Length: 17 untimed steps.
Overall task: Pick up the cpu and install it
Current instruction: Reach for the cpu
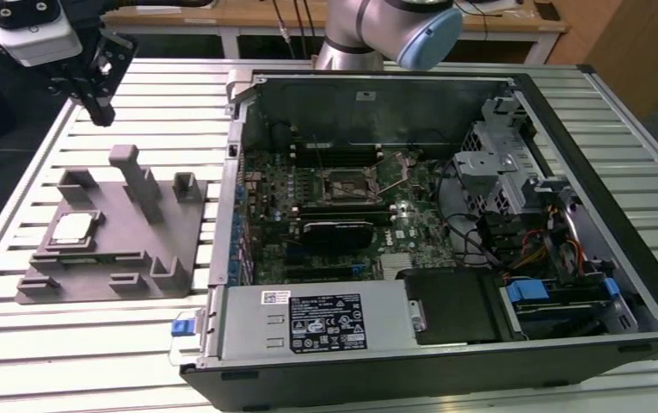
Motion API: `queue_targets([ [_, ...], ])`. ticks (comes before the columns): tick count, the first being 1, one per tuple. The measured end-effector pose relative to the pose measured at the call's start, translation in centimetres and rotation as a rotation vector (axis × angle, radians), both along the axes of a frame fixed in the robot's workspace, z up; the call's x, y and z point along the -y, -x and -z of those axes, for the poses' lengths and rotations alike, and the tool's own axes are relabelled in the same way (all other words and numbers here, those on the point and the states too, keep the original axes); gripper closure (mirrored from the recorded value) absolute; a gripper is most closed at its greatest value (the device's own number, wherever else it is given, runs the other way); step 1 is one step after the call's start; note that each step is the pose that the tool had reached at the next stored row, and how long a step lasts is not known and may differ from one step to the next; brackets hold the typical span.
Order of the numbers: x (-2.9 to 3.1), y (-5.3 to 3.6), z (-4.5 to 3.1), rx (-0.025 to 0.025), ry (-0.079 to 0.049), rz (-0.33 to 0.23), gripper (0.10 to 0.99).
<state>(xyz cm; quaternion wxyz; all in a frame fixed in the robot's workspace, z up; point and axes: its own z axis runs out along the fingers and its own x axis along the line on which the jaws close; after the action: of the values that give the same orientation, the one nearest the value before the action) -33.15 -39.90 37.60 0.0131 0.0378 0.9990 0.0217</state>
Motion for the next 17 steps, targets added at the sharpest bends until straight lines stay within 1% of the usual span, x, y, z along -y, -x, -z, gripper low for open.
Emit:
queue_targets([
  [9, 0.00, 0.75, 0.93, -0.0001, 0.000, 0.000, 0.980],
  [17, 0.00, 1.87, 1.82, -0.0002, 0.000, 0.000, 0.980],
])
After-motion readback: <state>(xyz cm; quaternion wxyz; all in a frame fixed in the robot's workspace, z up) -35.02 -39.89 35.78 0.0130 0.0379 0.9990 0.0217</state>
